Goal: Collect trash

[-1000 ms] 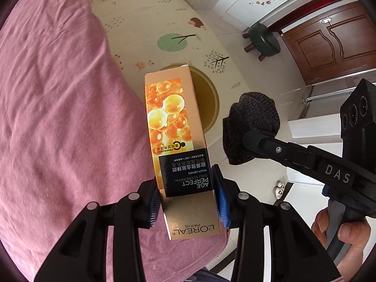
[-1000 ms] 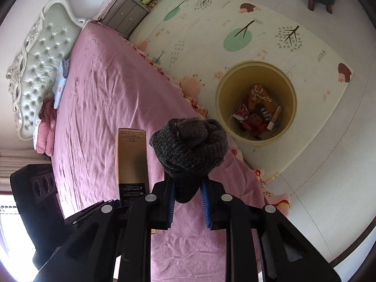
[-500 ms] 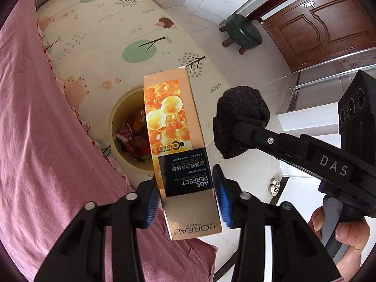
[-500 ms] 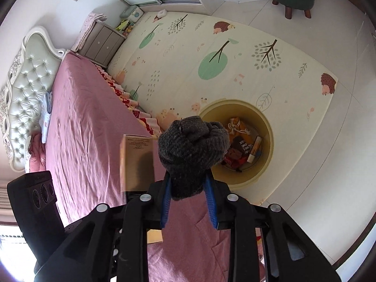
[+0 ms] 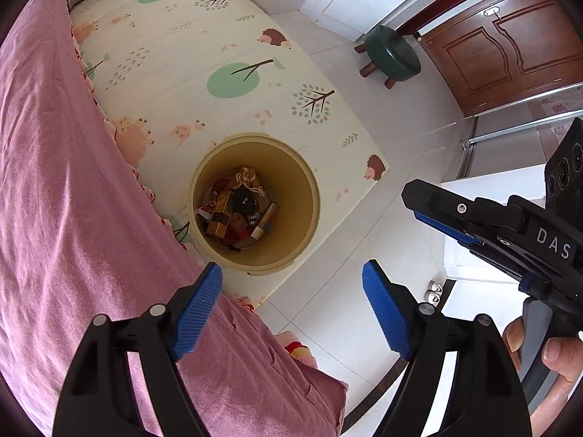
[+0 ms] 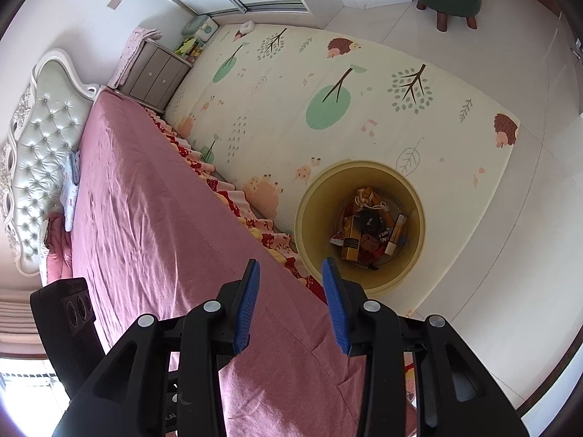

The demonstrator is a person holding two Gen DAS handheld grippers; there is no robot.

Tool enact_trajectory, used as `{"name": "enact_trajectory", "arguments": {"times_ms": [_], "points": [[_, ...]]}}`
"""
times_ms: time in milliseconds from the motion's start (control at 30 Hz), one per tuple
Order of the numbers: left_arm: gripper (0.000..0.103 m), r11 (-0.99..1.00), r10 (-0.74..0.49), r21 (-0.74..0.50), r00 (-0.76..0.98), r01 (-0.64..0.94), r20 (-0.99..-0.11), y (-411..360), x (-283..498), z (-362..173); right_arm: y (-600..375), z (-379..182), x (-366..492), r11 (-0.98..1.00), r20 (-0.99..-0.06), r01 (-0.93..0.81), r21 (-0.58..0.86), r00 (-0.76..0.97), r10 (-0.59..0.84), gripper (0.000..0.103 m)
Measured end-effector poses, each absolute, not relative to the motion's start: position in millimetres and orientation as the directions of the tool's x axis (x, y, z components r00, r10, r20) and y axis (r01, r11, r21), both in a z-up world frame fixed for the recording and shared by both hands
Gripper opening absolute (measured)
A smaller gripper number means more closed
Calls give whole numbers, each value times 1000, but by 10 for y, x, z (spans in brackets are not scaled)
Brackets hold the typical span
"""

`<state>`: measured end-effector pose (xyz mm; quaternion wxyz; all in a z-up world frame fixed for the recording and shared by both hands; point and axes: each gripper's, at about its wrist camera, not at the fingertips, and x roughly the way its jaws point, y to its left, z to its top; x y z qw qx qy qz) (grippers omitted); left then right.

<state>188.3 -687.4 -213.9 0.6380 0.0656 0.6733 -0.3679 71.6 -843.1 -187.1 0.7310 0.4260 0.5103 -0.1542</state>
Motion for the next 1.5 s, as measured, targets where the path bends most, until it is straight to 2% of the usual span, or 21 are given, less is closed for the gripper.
{"name": "enact_trajectory", "arguments": {"times_ms": [267,567,733,1033,1167,1267,1433,1500], "points": [[79,751,-404,-416,-140,514,-904,-6326,1771,-1900,-7897,-1624,741,660,-875,589,467,416,247,37],[79,815,-380,-385,-103,434,-919,-5109,1432,-1696,-6924,-1413,705,733,-867,482,479,388,312,39],[79,868,-355,-353,-63,350,-933,-4294,1193,-1669,-6211,-1314,631,794,-869,386,469,360,339,39],[79,913,-380,-373,15,169,-925,-3225,865,-1470,-5205,-1171,567,827,-863,276,489,290,414,40],[85,919,-387,-379,66,110,-920,-2877,728,-1310,-4803,-1022,551,821,-845,232,522,274,459,42],[87,924,-382,-376,104,70,-918,-2635,648,-1162,-4550,-825,536,828,-833,179,532,288,472,46],[95,935,-347,-354,216,6,-913,-2193,520,-853,-4256,-431,526,844,-816,92,529,329,475,61],[98,938,-331,-347,257,-19,-908,-2044,485,-727,-4177,-264,509,849,-804,53,525,357,475,64]]}}
